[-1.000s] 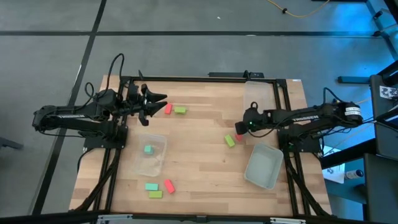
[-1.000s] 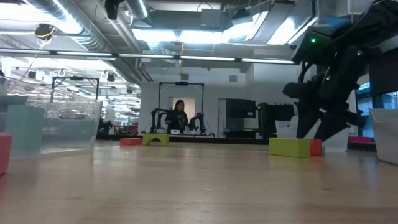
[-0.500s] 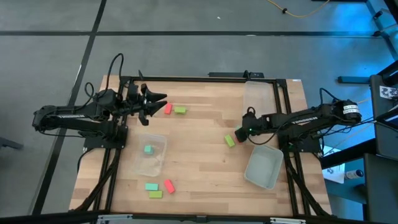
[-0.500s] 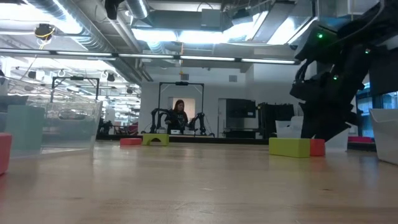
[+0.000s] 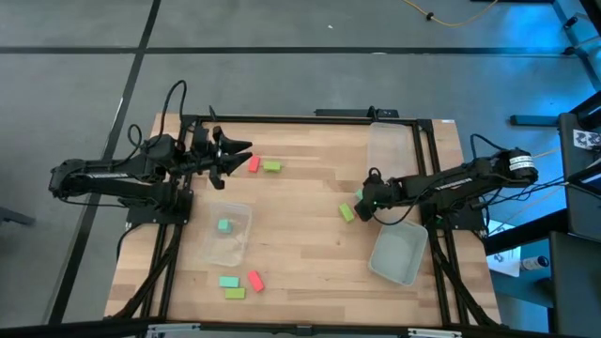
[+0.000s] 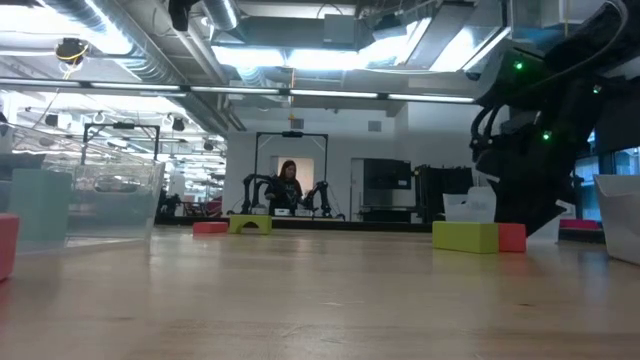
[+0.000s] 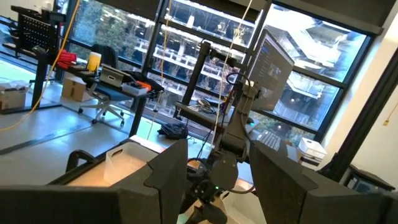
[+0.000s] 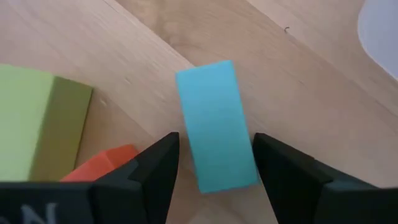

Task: Sort & place blocks by color
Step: Put the right blue block into the left transparent bin

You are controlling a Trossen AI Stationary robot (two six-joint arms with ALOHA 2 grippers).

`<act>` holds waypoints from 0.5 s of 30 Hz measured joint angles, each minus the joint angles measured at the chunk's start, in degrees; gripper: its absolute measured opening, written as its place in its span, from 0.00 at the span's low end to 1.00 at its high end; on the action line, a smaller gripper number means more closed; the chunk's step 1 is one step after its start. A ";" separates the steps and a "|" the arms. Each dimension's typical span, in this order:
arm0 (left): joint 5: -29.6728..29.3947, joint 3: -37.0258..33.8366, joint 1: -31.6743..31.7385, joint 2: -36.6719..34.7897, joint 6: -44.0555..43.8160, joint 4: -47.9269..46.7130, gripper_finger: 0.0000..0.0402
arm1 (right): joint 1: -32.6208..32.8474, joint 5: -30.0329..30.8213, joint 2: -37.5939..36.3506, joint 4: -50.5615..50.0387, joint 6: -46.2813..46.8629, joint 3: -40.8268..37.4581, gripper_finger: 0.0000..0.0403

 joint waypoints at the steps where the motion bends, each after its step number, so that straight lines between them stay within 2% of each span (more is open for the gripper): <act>1: 0.00 0.00 -0.01 0.00 0.02 0.00 0.41 | 0.00 0.06 0.00 0.02 -0.25 -0.01 0.53; 3: -0.02 0.00 -0.01 0.00 0.03 0.00 0.41 | 0.00 0.16 0.00 -0.14 -1.58 -0.05 0.48; 7: -0.02 0.00 0.00 0.00 0.05 -0.02 0.41 | -0.04 0.09 -0.88 -1.18 -3.34 -0.11 0.31; 10: -0.02 0.00 -0.02 0.02 0.05 -0.04 0.41 | -0.11 -1.71 -3.83 -3.09 -5.65 -0.37 0.32; 15: -0.02 0.00 0.00 0.00 0.06 -0.03 0.41 | 0.13 -6.28 -12.79 -7.56 -7.86 0.01 0.32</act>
